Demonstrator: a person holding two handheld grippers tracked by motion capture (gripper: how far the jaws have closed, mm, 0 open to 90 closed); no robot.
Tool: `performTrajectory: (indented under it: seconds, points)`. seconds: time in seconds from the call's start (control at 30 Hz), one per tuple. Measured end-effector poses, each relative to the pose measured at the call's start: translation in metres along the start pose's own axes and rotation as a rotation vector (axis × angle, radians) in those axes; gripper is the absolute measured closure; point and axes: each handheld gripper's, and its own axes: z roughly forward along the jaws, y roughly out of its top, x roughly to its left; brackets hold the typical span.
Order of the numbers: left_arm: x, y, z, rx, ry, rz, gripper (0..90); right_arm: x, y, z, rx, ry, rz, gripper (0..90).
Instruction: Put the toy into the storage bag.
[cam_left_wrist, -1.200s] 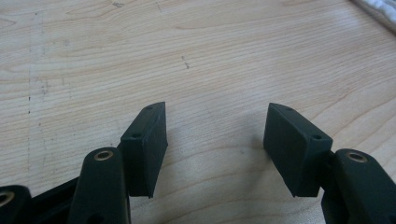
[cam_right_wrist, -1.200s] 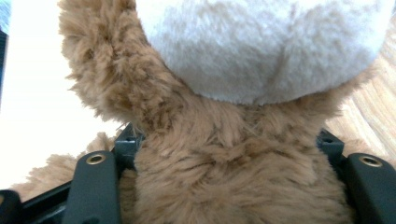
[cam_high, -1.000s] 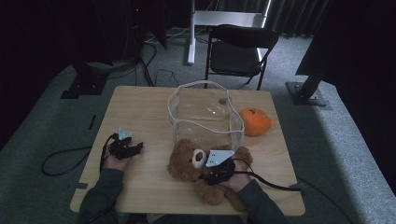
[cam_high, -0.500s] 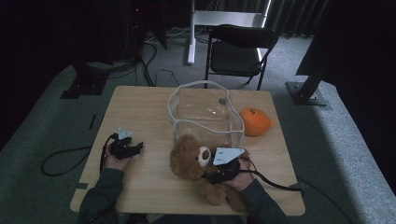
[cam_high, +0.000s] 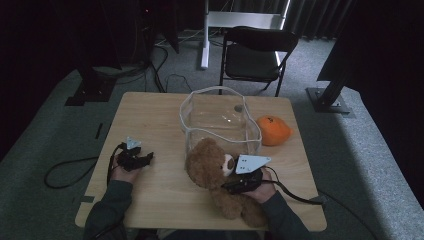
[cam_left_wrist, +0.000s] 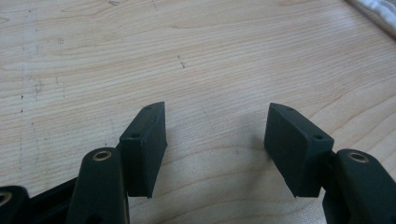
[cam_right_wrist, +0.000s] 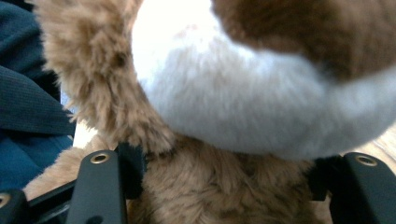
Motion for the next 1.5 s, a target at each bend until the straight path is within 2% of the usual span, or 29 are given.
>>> performTrajectory:
  seconds: [0.63,1.07,1.5]
  points:
    - [0.000,0.000,0.000,0.002,-0.002,0.001,38.7,-0.002,0.009,-0.022,-0.091,0.004,0.024,36.5]
    - [-0.001,0.000,0.000,0.002,-0.003,0.001,37.9,0.004,0.020,-0.032,-0.124,0.005,0.013,36.5]
    - [-0.001,0.000,0.001,0.002,-0.003,0.000,37.8,0.002,0.024,-0.042,-0.147,-0.016,0.019,36.5]
